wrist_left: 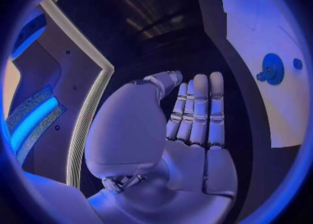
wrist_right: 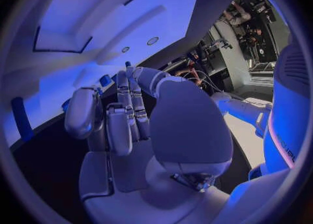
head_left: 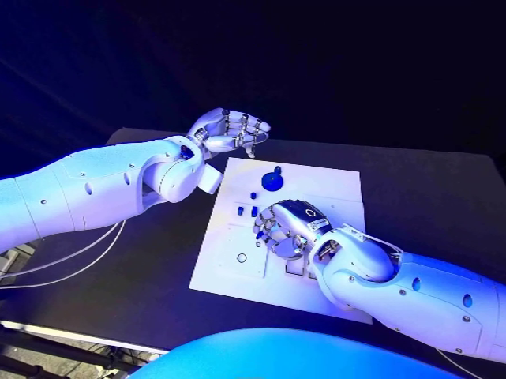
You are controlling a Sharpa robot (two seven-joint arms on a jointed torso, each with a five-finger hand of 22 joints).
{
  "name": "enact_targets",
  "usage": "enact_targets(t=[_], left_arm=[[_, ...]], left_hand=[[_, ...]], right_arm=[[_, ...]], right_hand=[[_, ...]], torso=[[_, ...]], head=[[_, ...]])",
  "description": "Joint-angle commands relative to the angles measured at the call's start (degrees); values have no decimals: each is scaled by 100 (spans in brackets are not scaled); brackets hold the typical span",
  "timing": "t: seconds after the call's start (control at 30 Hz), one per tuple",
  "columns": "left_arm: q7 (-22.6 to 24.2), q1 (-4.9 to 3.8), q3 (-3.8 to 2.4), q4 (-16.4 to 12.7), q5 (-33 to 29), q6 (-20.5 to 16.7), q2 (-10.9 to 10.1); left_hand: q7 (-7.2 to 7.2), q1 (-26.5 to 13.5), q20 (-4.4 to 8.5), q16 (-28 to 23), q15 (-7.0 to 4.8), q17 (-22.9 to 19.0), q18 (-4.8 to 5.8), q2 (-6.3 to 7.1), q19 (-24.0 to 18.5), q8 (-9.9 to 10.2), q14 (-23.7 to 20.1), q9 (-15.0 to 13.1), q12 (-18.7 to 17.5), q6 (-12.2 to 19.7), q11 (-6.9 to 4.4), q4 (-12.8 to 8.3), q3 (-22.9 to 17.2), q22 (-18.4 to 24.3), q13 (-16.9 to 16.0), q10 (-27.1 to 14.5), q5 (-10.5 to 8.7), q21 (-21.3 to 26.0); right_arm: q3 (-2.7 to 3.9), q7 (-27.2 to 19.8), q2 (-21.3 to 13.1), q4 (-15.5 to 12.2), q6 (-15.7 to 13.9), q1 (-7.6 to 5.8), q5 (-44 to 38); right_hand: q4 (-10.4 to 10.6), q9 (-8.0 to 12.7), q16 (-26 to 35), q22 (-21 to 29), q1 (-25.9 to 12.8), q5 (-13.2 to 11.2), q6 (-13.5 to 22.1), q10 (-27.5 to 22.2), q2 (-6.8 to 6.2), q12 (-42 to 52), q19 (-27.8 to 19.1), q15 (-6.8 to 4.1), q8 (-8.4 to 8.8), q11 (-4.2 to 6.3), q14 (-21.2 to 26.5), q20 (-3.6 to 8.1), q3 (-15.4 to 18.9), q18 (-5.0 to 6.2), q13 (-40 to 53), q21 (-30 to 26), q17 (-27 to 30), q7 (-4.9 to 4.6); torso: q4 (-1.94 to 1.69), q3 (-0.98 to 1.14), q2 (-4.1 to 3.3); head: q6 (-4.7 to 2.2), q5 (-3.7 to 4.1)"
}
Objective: Assemble the parts on the task board
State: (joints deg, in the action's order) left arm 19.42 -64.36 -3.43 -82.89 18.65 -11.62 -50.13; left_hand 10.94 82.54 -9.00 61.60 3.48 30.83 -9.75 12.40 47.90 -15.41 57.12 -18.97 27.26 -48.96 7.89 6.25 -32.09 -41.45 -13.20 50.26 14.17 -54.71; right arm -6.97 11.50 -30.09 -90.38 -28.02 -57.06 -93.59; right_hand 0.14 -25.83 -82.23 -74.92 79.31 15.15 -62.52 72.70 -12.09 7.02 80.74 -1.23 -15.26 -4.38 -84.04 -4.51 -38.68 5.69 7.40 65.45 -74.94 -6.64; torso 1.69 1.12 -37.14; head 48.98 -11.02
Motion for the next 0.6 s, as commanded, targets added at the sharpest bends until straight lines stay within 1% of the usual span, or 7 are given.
enact_targets(t=[0.03, 0.17, 0.37, 0.47, 0.6], left_arm=[[54, -7, -4, -4, -43, 14, 19], [53, -7, -4, -1, -39, 18, 23], [52, -7, -4, -3, -35, 21, 24], [50, -7, -4, -4, -33, 24, 26], [48, -7, -4, -4, -31, 25, 24]], left_hand=[[32, 12, -5, -27, 17, -6, -76, -38, 45, -19, -22, 10, -26, 2, 2, -9, 34, 8, 5, -38, 19, 28], [32, 12, -5, -27, 17, -6, -76, -38, 45, -19, -22, 10, -26, 2, 2, -9, 34, 8, 5, -38, 19, 28], [32, 12, -5, -27, 17, -6, -76, -38, 45, -19, -22, 10, -26, 2, 2, -9, 34, 8, 5, -38, 19, 28], [32, 12, -5, -27, 17, -6, -76, -38, 45, -19, -22, 10, -26, 2, 2, -9, 34, 8, 5, -38, 19, 28], [32, 12, -5, -27, 17, -6, -76, -38, 45, -19, -22, 10, -26, 2, 2, -9, 34, 8, 5, -38, 19, 28]], right_arm=[[-6, -48, 9, 10, 160, 7, 2], [-17, -26, 3, 19, 226, 9, -17], [-27, -8, 2, 19, 270, 9, -28], [-30, -3, 5, 15, 285, 9, -32], [-33, 3, 10, 20, 308, 11, -35]], right_hand=[[2, -6, -35, -450, -27, 17, -6, 176, 45, -12, -28, -30, -15, 144, -329, 29, -36, -75, 8, -20, -176, -40], [-1, -9, -43, -457, -34, 16, -2, 177, 46, -19, -25, -27, -13, 141, -331, 28, -40, -78, 7, -10, -190, -42], [-1, -9, -43, -457, -34, 16, -2, 177, 46, -19, -25, -27, -13, 141, -331, 28, -40, -78, 7, -10, -190, -42], [-1, -9, -43, -457, -34, 16, -2, 177, 46, -19, -25, -27, -13, 141, -331, 28, -40, -78, 7, -10, -190, -42], [-1, -9, -43, -457, -34, 16, -2, 177, 46, -19, -25, -27, -13, 141, -331, 28, -40, -78, 7, -10, -190, -42]], torso=[[1, 4, 2], [-1, 3, 5], [6, 2, 2], [-4, 1, 4], [-7, 4, 0]], head=[[21, -10], [29, -7], [41, -12], [60, -11], [67, -18]])
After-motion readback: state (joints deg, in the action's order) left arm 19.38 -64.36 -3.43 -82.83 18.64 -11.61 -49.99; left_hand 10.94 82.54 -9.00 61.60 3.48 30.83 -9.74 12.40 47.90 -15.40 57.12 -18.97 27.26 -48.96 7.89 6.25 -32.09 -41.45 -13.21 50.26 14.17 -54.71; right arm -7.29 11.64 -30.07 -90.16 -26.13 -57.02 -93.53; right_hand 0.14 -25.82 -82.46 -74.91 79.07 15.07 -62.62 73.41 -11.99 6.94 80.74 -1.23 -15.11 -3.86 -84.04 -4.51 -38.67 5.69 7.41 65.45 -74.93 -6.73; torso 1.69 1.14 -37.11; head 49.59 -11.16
